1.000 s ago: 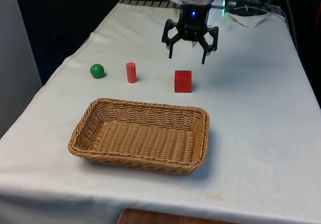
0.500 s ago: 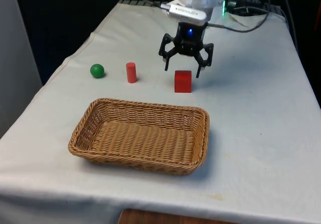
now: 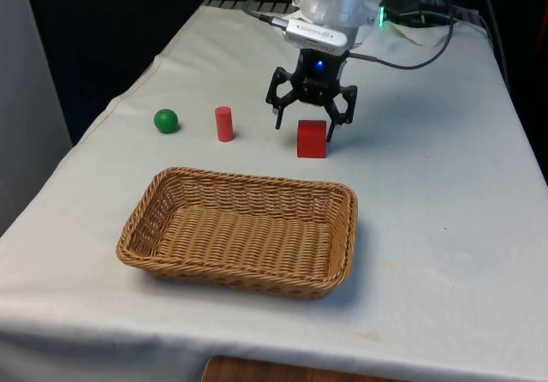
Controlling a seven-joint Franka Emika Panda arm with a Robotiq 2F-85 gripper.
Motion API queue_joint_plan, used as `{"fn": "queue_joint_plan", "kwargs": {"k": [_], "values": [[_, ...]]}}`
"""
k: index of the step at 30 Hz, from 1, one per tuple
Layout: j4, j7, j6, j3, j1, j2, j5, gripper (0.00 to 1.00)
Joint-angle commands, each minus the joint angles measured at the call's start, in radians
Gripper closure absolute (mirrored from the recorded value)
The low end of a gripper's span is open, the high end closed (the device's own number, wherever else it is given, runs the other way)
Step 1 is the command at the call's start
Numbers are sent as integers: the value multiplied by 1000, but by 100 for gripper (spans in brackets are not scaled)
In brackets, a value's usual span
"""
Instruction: Pick up the object to the left of the cylinder and place it into the basket.
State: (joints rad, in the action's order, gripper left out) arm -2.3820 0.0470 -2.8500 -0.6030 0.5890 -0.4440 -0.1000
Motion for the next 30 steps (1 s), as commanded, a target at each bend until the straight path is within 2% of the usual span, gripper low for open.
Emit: {"fn": "queue_joint_plan", "kwargs": {"k": [1, 2, 3, 4, 9, 11, 17, 24, 28, 29, 30], "values": [[-3, 4, -8, 4, -4, 3, -3, 10], [0, 0, 0, 0, 0, 0, 0, 21], [-3, 4, -8, 3, -4, 2, -3, 21], [-2, 3, -8, 3, -4, 1, -3, 46], [-2, 2, -9, 1, -3, 0, -3, 98], [0, 0, 0, -3, 0, 0, 0, 98], [-1, 2, -9, 1, -3, -1, -3, 98], [30, -2, 16, -19, 5, 14, 5, 98], [54, -2, 35, -28, 5, 24, 9, 98], [48, 0, 22, -19, 1, 19, 2, 98], [60, -3, 41, -30, 5, 26, 10, 98]]}}
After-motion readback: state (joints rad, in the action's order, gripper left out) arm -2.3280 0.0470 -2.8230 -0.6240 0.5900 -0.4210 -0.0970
